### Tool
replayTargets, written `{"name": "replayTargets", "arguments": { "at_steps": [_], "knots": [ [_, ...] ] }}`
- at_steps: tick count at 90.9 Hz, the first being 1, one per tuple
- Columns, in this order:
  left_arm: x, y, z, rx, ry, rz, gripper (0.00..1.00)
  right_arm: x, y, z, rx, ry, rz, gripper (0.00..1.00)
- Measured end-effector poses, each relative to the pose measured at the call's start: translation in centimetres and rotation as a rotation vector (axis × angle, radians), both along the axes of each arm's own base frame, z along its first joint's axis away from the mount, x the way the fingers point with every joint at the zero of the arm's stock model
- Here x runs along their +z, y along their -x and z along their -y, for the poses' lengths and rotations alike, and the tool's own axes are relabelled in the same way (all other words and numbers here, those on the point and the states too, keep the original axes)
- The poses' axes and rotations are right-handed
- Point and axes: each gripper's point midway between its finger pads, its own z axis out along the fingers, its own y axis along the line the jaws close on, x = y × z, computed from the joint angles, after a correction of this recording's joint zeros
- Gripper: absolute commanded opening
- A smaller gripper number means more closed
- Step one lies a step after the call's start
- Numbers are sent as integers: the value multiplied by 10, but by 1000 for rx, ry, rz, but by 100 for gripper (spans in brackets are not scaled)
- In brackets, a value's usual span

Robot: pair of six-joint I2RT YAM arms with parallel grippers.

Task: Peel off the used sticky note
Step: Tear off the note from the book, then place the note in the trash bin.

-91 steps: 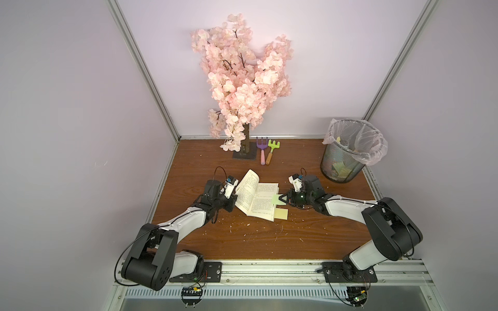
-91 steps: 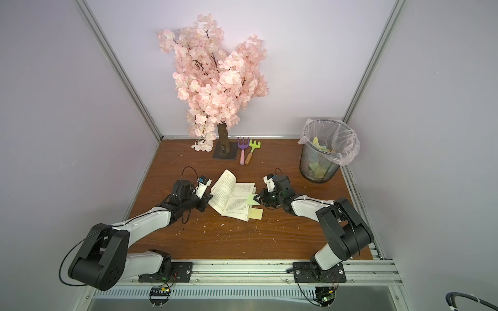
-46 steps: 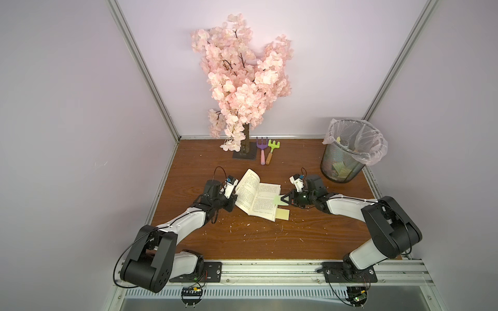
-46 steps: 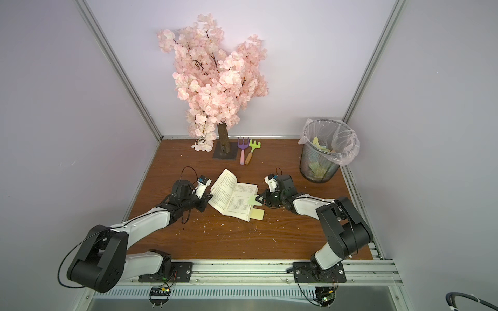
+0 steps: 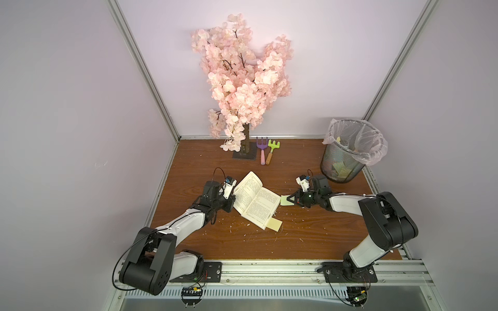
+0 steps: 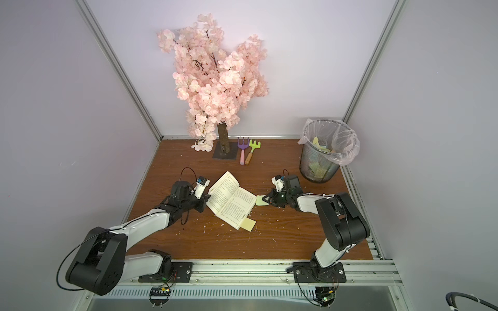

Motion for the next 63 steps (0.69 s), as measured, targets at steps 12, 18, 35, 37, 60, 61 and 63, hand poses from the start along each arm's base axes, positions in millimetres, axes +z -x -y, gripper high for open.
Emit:
{"name": "replayTargets", "arguments": {
  "at_steps": [12, 18, 35, 37, 60, 61, 63],
  "knots": [
    [0, 0, 0, -2, 1, -2, 2, 30, 2, 1, 11, -8, 64, 0],
    [0, 1, 0, -3, 1, -2, 2, 66, -4, 2, 9, -13, 151, 0],
    [0, 0, 0, -3, 0, -1, 2, 209, -36, 18, -73, 10, 497, 0],
    [0, 0, 0, -3, 0, -1, 2, 224, -38, 22, -91, 19, 531, 0],
    [0, 0, 0, -3, -1, -1, 2, 328, -66, 117, -464, 223, 724, 0],
    [0, 0, 0, -3, -1, -1, 2, 330, -67, 123, -483, 234, 726, 0],
    [0, 0, 0, -3, -1, -1, 2, 333, -70, 135, -522, 256, 727, 0]
  ]
}}
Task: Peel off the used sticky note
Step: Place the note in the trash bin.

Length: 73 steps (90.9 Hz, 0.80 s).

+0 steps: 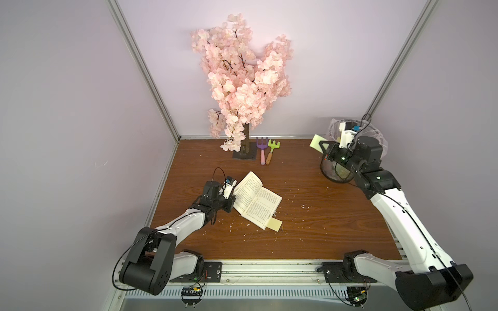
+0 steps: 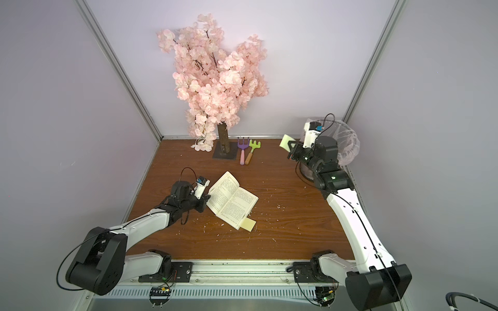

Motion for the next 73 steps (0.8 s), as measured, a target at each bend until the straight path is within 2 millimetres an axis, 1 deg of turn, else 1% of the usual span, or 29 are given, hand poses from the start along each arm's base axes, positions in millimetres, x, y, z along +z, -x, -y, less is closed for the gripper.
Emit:
{"name": "replayTargets", "arguments": {
  "at_steps": [6, 14, 19, 25, 36, 40, 44, 49, 52, 53, 56, 58, 59, 61, 65, 68, 73],
  "knots": [
    [0, 0, 0, 0, 0, 0, 2, 6, -8, 38, -131, 22, 2, 0],
    [0, 0, 0, 0, 0, 1, 2, 7, -21, 82, -271, 44, -17, 0],
    [0, 0, 0, -1, 1, 0, 2, 4, -31, 105, -338, 57, -33, 0],
    [0, 0, 0, -1, 1, 0, 2, -3, -45, 124, -392, 70, -61, 0],
    [0, 0, 0, -1, 1, 0, 2, -24, -74, 141, -432, 105, -124, 0],
    [0, 0, 0, -1, 1, 0, 2, -34, -85, 145, -445, 122, -151, 8],
    [0, 0, 0, -1, 1, 0, 2, -44, -94, 150, -456, 139, -184, 19],
    [0, 0, 0, -1, 1, 1, 2, -55, -102, 155, -467, 163, -218, 28],
    [0, 0, 0, -1, 1, 1, 2, -61, -105, 157, -472, 176, -235, 35],
    [0, 0, 0, -1, 1, 1, 2, -62, -106, 158, -475, 171, -237, 39],
    [0, 0, 0, -1, 1, 1, 2, -67, -107, 159, -480, 181, -253, 47],
    [0, 0, 0, -1, 1, 1, 2, -69, -107, 161, -481, 199, -261, 50],
    [0, 0, 0, -1, 1, 1, 2, -69, -107, 160, -481, 195, -263, 51],
    [0, 0, 0, -1, 1, 1, 2, -70, -107, 162, -486, 212, -270, 55],
    [0, 0, 0, -1, 1, 1, 2, -66, -106, 164, -491, 220, -273, 58],
    [0, 0, 0, -1, 1, 1, 2, -60, -105, 165, -494, 226, -266, 59],
    [0, 0, 0, -1, 1, 1, 2, -43, -105, 165, -496, 233, -239, 60]
  ]
}}
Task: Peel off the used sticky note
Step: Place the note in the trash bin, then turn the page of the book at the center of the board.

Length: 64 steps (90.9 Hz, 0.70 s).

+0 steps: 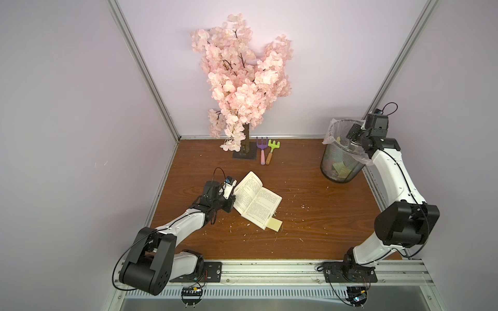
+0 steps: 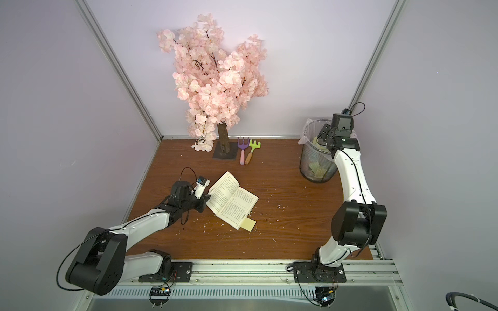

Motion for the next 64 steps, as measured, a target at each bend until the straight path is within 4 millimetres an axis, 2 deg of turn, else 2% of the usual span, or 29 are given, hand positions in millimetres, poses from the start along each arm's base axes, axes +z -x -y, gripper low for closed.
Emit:
{"name": "replayTargets", "arguments": {
  "at_steps": [14, 19, 25, 31, 35, 45, 56, 64],
  "knots": [
    [0, 0, 0, 0, 0, 0, 2, 60, 3, -5, 29, 14, 106, 64],
    [0, 0, 0, 0, 0, 0, 2, 76, 4, -10, 56, 8, 138, 65],
    [0, 0, 0, 0, 0, 0, 2, 85, 7, -21, 99, -5, 155, 65],
    [0, 0, 0, 0, 0, 0, 2, 81, 12, -40, 152, -23, 145, 65],
    [0, 0, 0, 0, 0, 0, 2, 73, 17, -59, 199, -40, 130, 65],
    [0, 0, 0, 0, 0, 0, 2, 33, 43, -129, 380, -115, 74, 65],
    [0, 0, 0, 0, 0, 0, 2, -35, 98, -220, 618, -246, -9, 65],
    [0, 0, 0, 0, 0, 0, 2, -95, 144, -273, 770, -355, -102, 67]
  ]
}}
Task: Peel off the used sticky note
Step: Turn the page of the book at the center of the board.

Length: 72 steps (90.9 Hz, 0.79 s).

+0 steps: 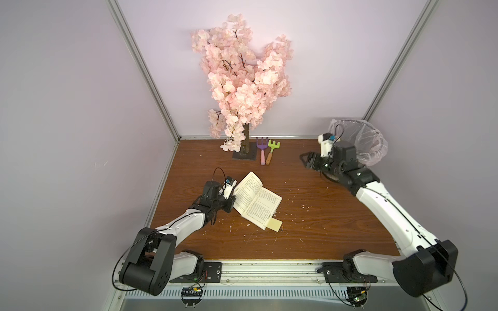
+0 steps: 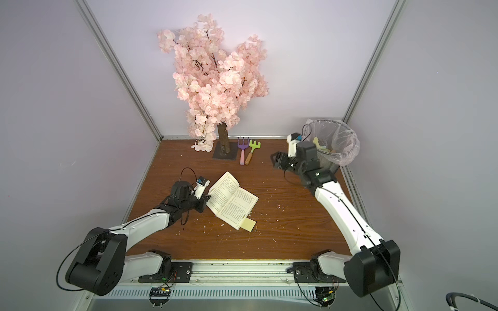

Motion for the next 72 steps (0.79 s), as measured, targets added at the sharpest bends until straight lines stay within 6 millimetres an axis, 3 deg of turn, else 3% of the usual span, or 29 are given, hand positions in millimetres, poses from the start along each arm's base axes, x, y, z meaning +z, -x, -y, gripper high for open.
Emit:
{"name": "replayTargets", "arguments": {
  "at_steps": [14, 24, 32, 41, 60, 72],
  "knots": [
    [0, 0, 0, 2, -1, 0, 2, -103, 70, -49, 136, -66, -199, 68],
    [0, 0, -1, 3, -2, 0, 2, -143, 113, -70, 175, -124, -294, 72],
    [0, 0, -1, 4, -2, 0, 2, -154, 136, -85, 185, -196, -320, 72],
    [0, 0, -1, 6, -4, 0, 2, -158, 148, -101, 180, -253, -340, 73],
    [0, 0, -1, 6, -4, 0, 2, -157, 149, -137, 187, -325, -386, 72],
    [0, 0, -1, 6, -4, 0, 2, -170, 144, -145, 150, -355, -419, 72]
  ]
}}
